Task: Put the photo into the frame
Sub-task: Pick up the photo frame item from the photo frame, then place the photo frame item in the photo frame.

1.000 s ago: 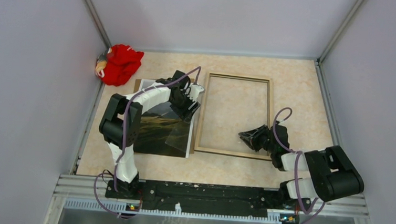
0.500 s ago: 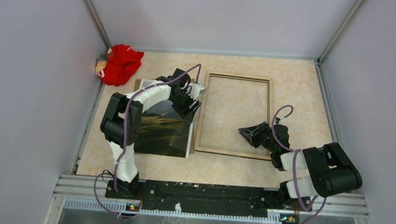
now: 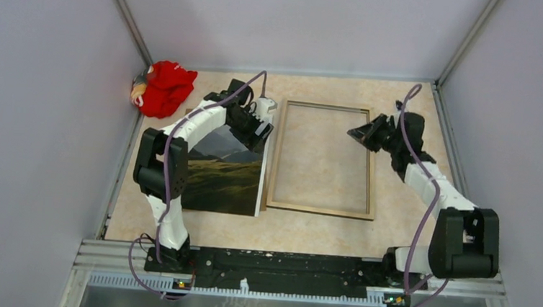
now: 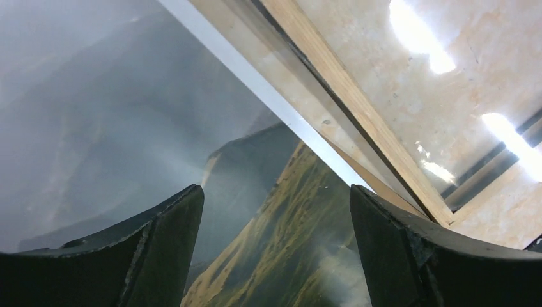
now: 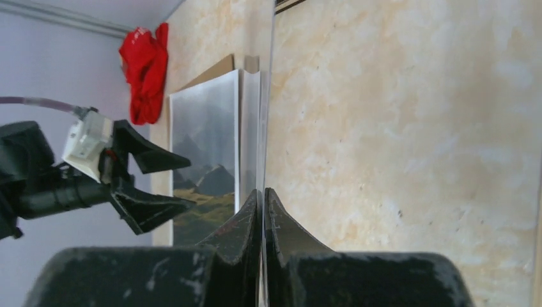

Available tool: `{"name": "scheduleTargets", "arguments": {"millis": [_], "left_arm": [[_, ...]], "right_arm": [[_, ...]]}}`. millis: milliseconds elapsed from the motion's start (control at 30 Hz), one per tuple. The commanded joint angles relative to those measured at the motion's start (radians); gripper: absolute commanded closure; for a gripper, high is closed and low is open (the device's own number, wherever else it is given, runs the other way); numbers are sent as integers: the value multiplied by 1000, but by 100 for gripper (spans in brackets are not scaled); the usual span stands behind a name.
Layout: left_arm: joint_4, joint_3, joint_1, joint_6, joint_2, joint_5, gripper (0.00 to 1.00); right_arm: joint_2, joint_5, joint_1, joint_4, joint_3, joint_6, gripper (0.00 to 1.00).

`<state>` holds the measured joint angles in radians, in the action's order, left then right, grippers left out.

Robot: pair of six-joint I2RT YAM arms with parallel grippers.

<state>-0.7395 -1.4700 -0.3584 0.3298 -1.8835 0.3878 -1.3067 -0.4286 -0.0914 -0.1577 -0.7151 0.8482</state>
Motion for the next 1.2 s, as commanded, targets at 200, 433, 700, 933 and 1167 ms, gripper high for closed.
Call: {"name": "scheduleTargets", "arguments": {"millis": [200, 433, 700, 933, 1167], "left_arm": [[-16, -24, 16, 7, 27, 1, 10], [3, -10, 12, 5, 1, 5, 14], [12, -2, 6, 4, -8, 0, 16], [14, 1, -1, -1, -12, 2, 18], [11, -3, -8, -1, -26, -3, 19]], "right_arm": [[-186, -121, 27, 379, -216, -335, 100], [-103, -77, 54, 314, -150, -303, 100], [-23, 11, 83, 241, -69, -282, 100], [37, 71, 117, 175, 2, -245, 100], [63, 86, 120, 101, 59, -214, 100]]}}
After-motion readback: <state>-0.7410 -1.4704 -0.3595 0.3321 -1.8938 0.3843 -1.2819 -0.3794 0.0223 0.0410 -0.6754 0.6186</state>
